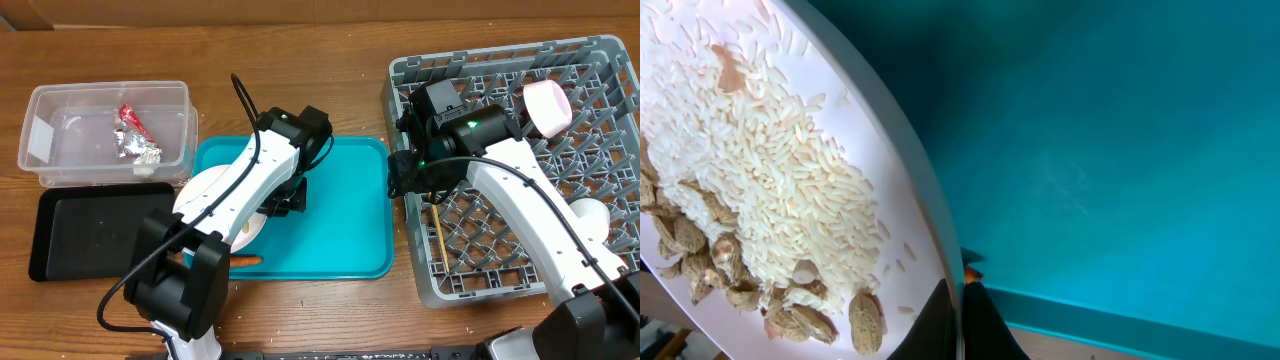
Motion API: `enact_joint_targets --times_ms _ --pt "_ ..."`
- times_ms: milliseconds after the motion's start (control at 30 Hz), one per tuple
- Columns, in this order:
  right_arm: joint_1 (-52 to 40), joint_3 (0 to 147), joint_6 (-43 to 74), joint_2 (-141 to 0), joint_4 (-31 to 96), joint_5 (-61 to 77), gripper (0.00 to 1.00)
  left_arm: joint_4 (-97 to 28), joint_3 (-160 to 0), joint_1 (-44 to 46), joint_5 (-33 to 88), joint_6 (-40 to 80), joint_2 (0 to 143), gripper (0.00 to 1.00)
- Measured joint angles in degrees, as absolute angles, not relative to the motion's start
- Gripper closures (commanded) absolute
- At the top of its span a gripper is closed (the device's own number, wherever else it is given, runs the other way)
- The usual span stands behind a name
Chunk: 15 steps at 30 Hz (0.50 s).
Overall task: Sort waste into correct bins and load items into the dishwasher
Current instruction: 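Carry the plate left and tilt it to dump food onto the black tray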
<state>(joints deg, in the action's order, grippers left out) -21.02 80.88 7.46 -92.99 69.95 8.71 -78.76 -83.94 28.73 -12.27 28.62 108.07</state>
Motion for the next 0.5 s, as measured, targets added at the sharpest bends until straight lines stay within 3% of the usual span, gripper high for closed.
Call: enact_joint_targets --times_ms 200,500 --pt "-21.04 80.88 7.46 -92.99 69.95 8.71 0.43 -79.40 -83.94 26.09 -11.42 28.45 105.51 0.96" --pt "-21.02 80.88 7.49 -92.99 70.08 8.69 0.43 -79.57 -84.03 14.81 -5.76 22.83 97.82 0.96"
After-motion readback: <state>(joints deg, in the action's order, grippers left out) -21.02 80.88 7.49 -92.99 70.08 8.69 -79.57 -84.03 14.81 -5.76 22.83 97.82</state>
